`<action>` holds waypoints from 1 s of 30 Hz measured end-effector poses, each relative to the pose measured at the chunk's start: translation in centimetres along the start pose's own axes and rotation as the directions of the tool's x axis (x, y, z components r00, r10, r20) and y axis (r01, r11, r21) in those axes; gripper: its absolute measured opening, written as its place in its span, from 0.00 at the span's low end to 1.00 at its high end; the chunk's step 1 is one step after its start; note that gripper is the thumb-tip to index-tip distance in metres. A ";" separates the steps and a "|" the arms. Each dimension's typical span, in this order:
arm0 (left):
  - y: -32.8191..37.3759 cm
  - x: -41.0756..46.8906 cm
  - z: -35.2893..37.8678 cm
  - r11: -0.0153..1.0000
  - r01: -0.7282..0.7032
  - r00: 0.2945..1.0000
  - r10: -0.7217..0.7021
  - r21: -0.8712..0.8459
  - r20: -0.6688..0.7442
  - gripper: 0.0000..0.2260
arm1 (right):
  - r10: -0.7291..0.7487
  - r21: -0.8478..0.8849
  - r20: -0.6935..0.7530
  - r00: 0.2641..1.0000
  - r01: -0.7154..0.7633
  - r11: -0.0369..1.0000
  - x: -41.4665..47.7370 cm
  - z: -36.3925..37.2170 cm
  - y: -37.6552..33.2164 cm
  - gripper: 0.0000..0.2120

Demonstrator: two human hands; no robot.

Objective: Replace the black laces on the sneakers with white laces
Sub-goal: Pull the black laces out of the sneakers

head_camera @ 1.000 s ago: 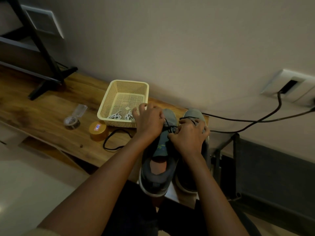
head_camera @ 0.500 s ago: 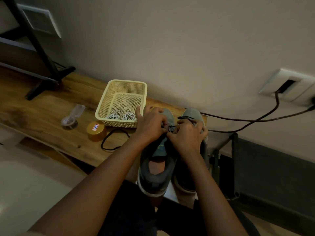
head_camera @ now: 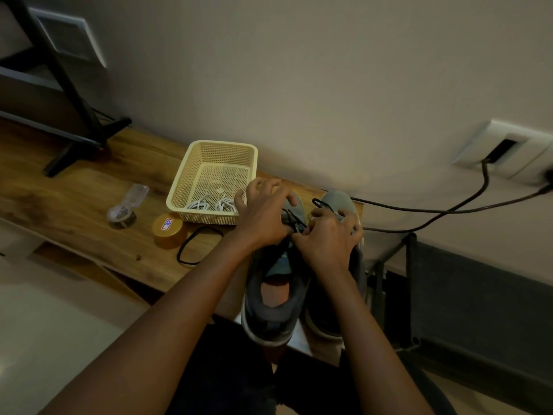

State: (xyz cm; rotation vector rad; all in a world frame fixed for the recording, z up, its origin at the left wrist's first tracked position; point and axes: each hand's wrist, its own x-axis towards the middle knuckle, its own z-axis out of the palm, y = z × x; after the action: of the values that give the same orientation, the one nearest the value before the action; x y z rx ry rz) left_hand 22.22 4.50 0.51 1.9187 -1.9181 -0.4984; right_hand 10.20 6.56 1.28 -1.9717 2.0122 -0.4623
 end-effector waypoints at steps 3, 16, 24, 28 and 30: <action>0.0 -0.2 0.0 0.995 -0.009 0.997 0.001 0.100 0.077 0.11 | -0.001 0.014 -0.003 1.000 0.001 1.000 0.0 0.0 0.0 0.17; -0.4 0.4 -0.2 0.992 0.106 0.979 -0.092 0.072 -0.181 0.04 | 0.018 -0.014 -0.008 1.000 -0.018 1.000 -0.3 -0.4 -0.3 0.18; -0.5 0.1 -0.2 0.999 0.028 0.999 -0.028 0.034 0.019 0.15 | 0.008 -0.003 0.003 1.000 -0.008 1.000 -0.2 -0.2 0.0 0.18; 0.0 -0.2 0.4 0.997 -0.029 0.995 0.022 0.073 0.097 0.08 | -0.001 -0.009 -0.008 1.000 0.001 1.000 0.1 0.4 0.2 0.14; 0.1 -0.1 0.5 0.994 -0.021 0.998 0.014 0.104 0.061 0.04 | 0.001 -0.011 -0.009 1.000 -0.001 1.000 0.2 0.5 0.3 0.13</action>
State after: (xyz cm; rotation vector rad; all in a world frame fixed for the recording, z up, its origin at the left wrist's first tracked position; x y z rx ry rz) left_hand 21.85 4.63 0.11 1.9704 -2.0343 -0.4636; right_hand 10.17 6.34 0.68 -1.9784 2.0255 -0.4615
